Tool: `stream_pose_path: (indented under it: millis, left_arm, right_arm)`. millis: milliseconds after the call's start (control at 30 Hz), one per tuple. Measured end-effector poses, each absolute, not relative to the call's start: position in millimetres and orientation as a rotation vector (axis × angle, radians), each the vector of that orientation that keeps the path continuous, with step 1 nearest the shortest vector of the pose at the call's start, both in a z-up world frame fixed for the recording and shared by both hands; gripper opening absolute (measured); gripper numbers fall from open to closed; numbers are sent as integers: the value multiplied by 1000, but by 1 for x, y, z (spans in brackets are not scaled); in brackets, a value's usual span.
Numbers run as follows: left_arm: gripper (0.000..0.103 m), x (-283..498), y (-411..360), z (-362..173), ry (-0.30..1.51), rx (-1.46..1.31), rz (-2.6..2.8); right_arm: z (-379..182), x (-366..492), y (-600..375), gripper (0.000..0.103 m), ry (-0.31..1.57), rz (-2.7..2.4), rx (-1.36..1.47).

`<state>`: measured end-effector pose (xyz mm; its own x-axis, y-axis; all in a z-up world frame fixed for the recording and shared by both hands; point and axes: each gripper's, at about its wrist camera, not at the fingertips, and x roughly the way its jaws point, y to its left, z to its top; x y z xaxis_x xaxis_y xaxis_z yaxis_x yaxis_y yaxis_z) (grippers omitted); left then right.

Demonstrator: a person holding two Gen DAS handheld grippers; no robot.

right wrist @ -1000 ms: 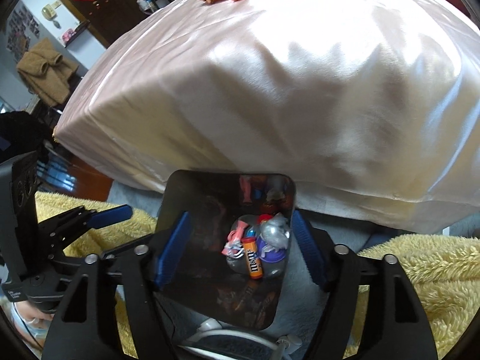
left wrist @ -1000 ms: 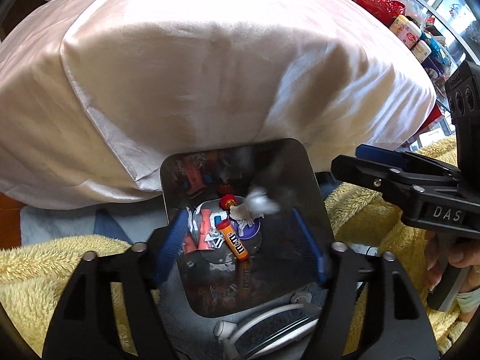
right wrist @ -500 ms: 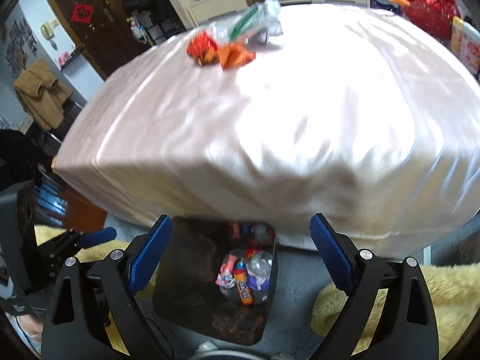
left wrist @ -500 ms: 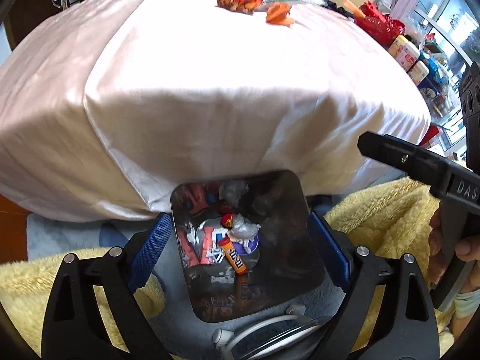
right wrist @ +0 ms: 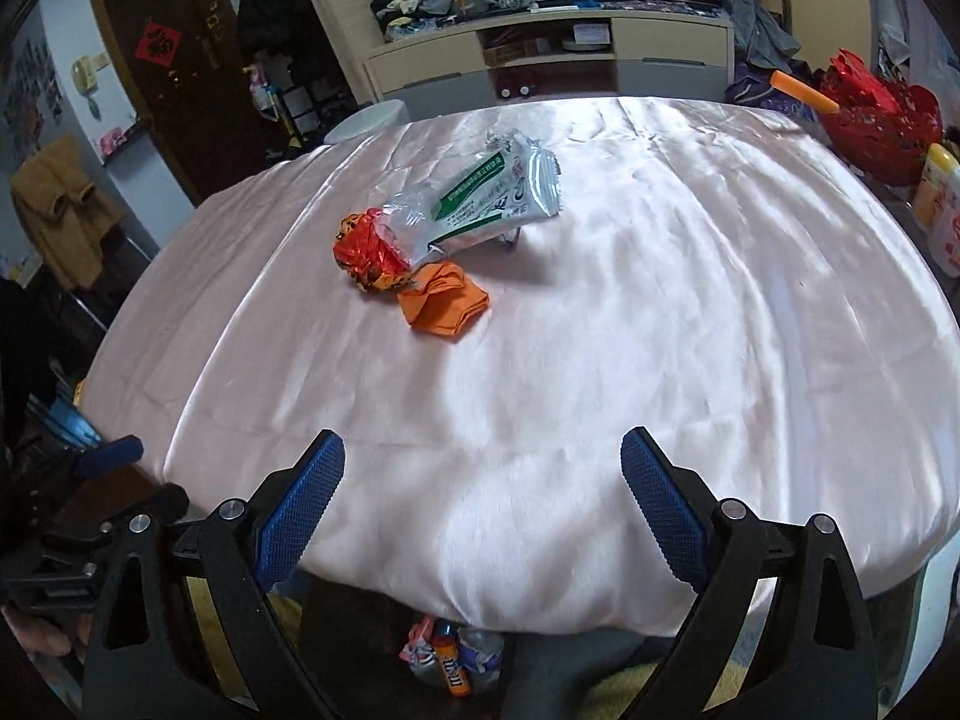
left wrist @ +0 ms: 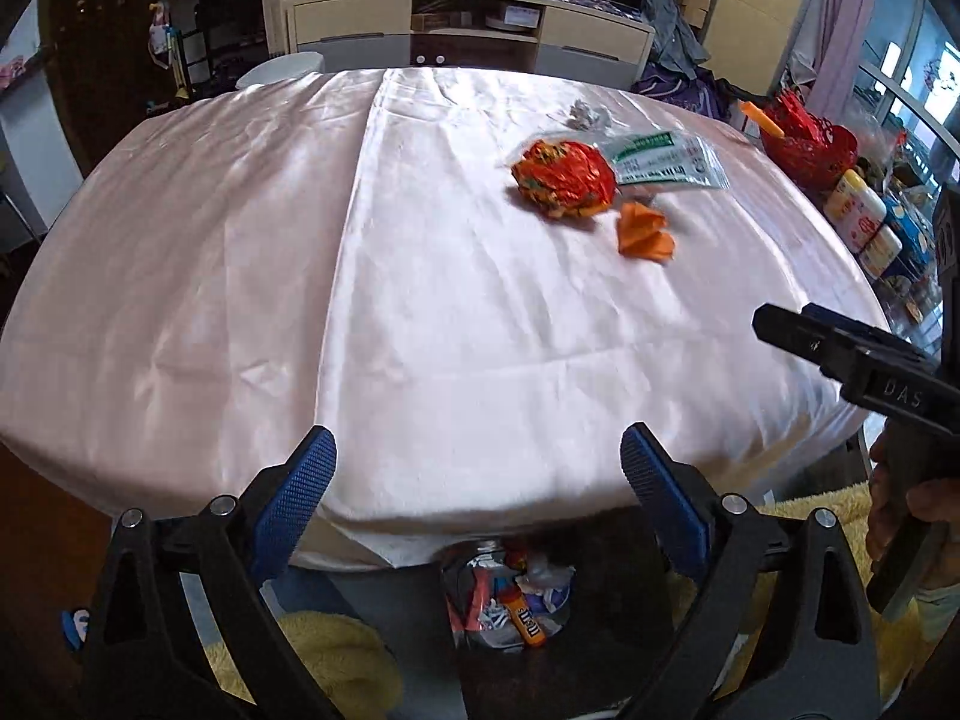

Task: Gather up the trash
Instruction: 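Grasp the orange napkin with the right tool while the left tool grasps the red-orange crumpled wrapper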

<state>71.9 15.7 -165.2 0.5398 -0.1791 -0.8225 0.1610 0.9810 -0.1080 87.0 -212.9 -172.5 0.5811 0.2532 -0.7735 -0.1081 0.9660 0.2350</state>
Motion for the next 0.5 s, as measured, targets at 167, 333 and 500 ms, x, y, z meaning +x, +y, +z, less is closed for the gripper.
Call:
stream_pose_path:
  millis: [167, 333, 500]
  left_arm:
    - [92, 100, 17, -158, 971, 0, -189]
    - [92, 119, 13, -156, 984, 9, -203]
    - [92, 137, 10, -153, 981, 29, -203]
  right_arm:
    - [-184, 122, -193, 81, 967, 272, 159]
    - [-191, 143, -183, 72, 981, 277, 174]
    - [-197, 161, -176, 66, 981, 271, 153]
